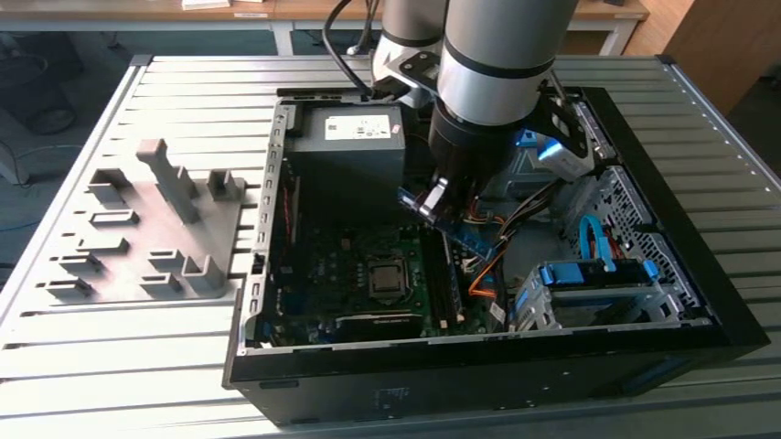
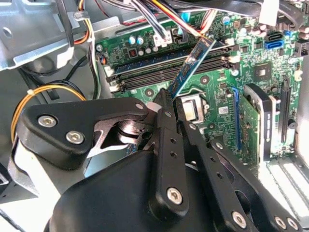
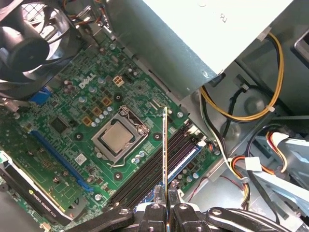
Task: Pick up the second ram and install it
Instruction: 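Insert the second ram into the second slot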
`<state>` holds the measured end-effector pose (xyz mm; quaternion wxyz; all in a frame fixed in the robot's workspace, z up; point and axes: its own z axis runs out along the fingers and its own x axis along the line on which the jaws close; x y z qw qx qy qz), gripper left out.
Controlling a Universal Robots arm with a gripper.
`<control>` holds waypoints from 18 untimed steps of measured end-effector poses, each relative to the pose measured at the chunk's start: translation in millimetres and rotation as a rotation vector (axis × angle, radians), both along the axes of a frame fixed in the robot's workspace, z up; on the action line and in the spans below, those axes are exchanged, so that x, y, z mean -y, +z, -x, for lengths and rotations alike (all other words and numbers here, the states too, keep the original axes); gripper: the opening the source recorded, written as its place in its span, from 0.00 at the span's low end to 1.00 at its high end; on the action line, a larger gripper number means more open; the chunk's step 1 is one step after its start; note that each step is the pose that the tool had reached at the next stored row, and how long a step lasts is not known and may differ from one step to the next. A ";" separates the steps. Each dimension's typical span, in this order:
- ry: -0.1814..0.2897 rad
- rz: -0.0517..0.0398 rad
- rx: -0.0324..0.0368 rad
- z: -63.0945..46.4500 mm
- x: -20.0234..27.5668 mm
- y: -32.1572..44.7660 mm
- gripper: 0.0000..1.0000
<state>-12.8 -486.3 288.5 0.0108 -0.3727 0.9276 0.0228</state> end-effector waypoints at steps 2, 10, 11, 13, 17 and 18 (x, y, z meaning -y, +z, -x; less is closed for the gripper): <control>-0.012 0.0000 0.0000 0.0 0.0 0.0 0.14; -0.059 0.0000 0.0000 0.0 0.0 -0.2 0.14; -0.065 0.0000 0.0000 0.0 0.0 -0.2 0.14; -0.078 0.0000 0.0000 0.0 0.0 -0.2 0.14; -0.101 0.0000 0.0000 0.0 0.0 -0.2 0.14; -0.107 0.0000 0.0000 0.0 0.0 -0.3 0.14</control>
